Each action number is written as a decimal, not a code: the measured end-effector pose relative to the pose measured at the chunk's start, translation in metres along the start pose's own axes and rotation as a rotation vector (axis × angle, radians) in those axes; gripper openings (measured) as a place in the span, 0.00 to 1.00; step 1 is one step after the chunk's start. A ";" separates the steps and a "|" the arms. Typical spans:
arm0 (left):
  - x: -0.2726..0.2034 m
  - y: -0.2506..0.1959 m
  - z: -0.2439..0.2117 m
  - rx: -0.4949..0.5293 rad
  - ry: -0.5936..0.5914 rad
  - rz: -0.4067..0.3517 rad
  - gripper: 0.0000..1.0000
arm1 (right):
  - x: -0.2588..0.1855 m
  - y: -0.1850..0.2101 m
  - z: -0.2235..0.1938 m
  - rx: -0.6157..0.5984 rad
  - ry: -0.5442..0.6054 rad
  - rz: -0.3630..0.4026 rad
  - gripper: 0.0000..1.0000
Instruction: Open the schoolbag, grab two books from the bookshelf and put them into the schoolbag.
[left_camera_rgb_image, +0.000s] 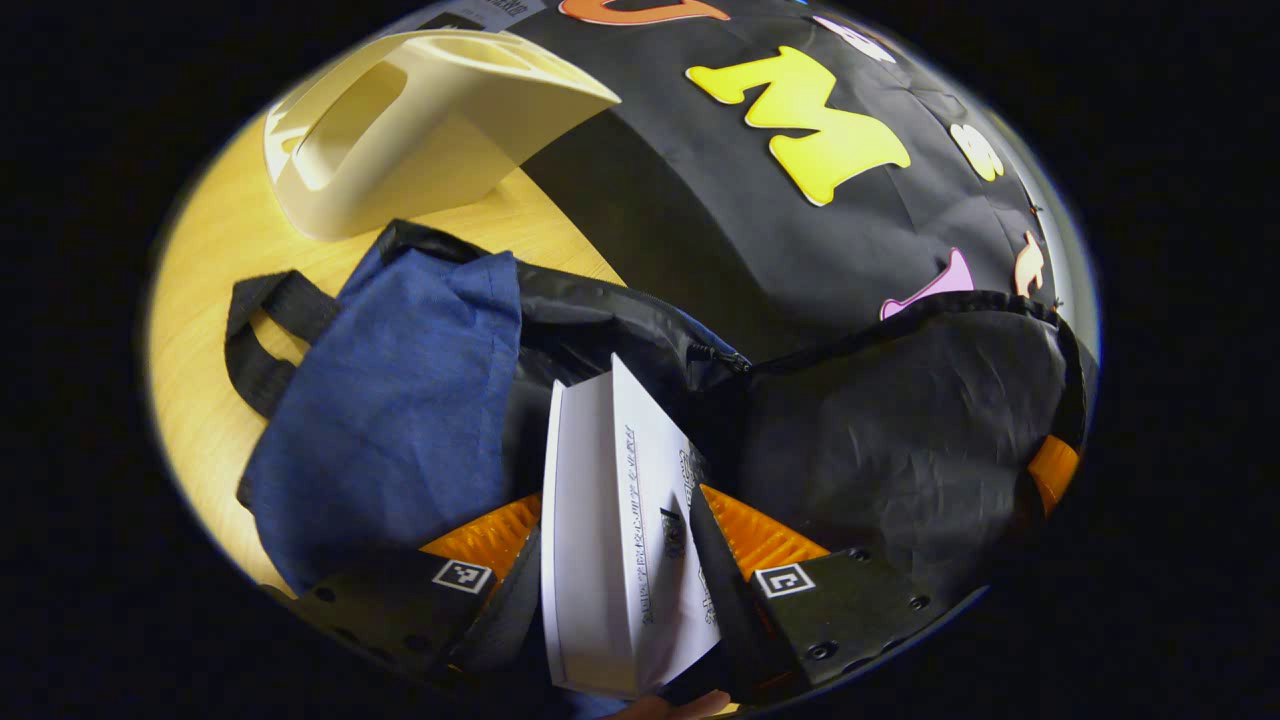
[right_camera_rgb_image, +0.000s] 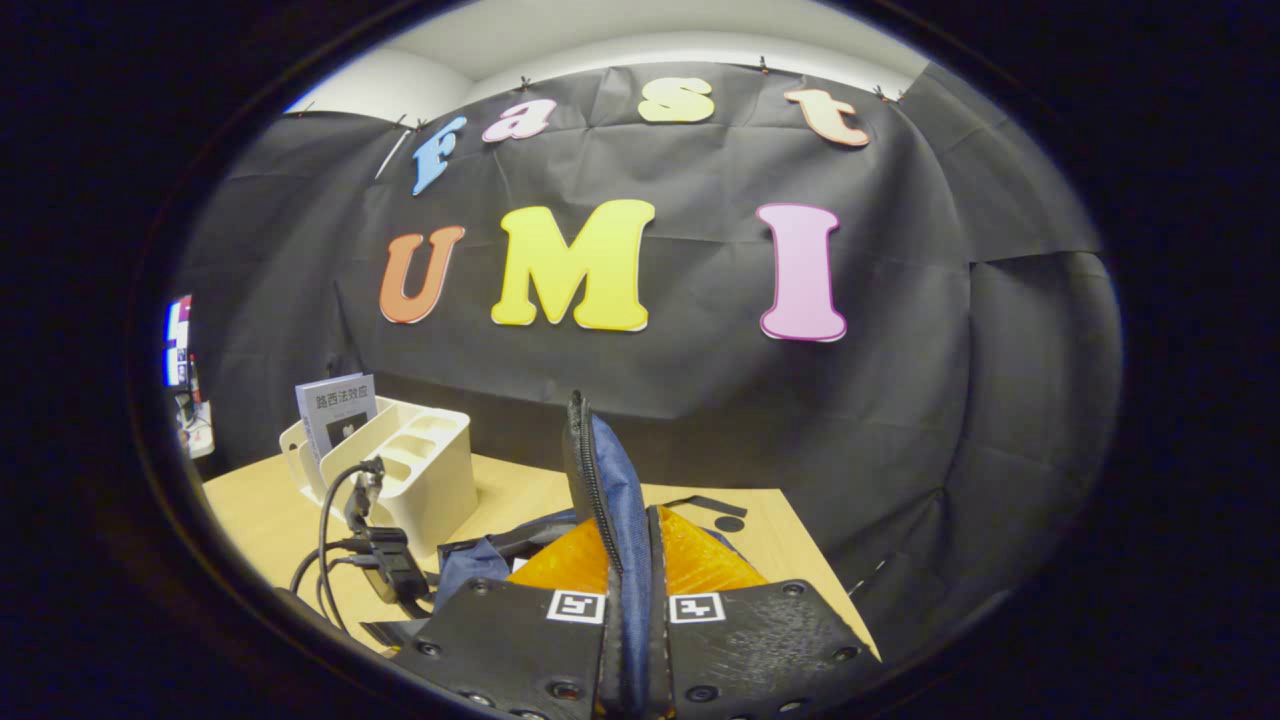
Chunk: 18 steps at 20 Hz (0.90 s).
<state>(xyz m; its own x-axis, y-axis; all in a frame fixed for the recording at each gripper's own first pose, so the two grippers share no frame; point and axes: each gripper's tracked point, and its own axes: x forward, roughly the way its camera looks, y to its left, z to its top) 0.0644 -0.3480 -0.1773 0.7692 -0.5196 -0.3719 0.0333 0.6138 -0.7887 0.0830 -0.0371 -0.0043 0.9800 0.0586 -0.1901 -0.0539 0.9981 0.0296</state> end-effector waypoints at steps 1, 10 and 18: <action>-0.005 -0.001 0.003 -0.004 0.011 -0.008 0.82 | -0.002 0.000 -0.003 0.009 0.004 -0.004 0.09; -0.104 0.011 0.075 0.298 -0.106 0.008 0.82 | -0.009 0.000 -0.027 0.089 0.050 -0.049 0.09; -0.182 0.034 0.174 0.516 -0.291 0.095 0.88 | -0.010 0.012 -0.039 0.108 0.050 -0.122 0.12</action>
<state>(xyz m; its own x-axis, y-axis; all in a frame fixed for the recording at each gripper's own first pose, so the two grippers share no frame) 0.0367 -0.1298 -0.0512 0.9246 -0.3094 -0.2222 0.2058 0.8966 -0.3921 0.0646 -0.0249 -0.0402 0.9671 -0.0595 -0.2473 0.0886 0.9902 0.1083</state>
